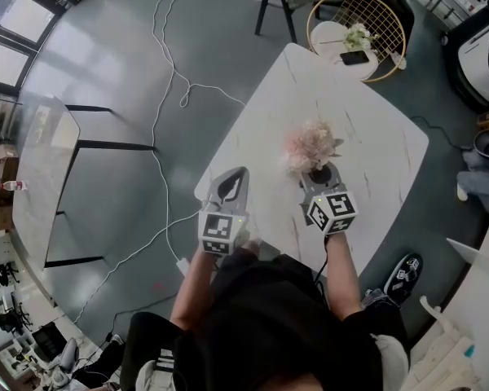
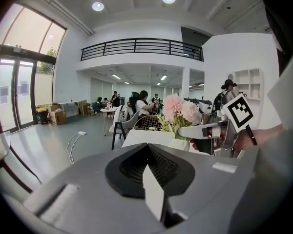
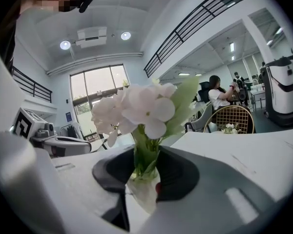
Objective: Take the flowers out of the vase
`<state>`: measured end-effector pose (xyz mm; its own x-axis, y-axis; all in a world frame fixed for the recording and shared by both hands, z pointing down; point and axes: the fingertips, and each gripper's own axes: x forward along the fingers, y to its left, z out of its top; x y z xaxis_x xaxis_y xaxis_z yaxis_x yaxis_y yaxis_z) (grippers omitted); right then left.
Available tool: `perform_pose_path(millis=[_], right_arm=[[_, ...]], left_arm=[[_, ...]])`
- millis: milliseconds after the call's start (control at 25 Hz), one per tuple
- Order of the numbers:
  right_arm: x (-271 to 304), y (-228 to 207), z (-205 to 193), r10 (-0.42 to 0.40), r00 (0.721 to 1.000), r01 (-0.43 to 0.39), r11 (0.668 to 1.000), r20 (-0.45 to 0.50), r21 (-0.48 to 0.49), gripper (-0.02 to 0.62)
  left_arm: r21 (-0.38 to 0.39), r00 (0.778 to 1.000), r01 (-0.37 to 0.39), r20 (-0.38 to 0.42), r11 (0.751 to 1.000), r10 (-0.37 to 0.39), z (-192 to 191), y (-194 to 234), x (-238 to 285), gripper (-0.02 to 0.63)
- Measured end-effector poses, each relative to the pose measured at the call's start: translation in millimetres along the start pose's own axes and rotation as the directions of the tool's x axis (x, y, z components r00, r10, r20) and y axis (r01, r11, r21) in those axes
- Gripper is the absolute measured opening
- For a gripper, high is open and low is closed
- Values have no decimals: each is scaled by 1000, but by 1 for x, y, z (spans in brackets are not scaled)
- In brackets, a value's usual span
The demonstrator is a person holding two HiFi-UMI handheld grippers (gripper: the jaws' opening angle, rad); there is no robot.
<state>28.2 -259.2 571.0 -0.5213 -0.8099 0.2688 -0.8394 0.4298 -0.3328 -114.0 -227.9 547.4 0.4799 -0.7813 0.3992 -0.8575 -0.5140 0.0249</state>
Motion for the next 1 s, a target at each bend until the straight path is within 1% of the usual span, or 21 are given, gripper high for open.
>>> perform_pose_path(millis=[480, 1000], right_arm=[[-4, 3, 12, -11, 999, 11, 1000, 37, -5, 111], [-15, 16, 34, -23, 996, 27, 999, 82, -42, 107]], left_arm=[[0, 1000, -2, 18, 1000, 2, 1, 3, -7, 6], [3, 998, -4, 62, 1000, 4, 12, 5, -24, 6]])
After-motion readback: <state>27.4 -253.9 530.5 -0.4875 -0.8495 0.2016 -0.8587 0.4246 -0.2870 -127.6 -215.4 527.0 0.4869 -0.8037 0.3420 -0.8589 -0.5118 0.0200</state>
